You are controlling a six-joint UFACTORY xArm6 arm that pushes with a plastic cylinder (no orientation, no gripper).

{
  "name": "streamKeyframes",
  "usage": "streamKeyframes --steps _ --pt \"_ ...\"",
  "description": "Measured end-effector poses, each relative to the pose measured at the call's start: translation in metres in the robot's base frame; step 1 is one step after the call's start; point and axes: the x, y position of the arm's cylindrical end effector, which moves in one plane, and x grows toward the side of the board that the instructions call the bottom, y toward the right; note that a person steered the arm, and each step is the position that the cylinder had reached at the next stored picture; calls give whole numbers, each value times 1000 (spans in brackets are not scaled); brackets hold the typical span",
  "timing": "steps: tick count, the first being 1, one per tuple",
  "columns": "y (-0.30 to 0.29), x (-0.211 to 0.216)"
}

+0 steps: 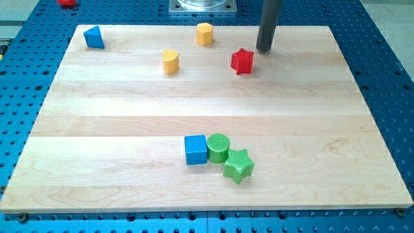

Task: Move the arm to the right of the green blocks

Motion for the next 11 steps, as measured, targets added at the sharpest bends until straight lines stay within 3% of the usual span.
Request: streamKeyframes --steps 7,8,9,10,11 --pt "19 15" --pt "50 75" --pt "41 204" --pt "-9 309" --pt "-64 350"
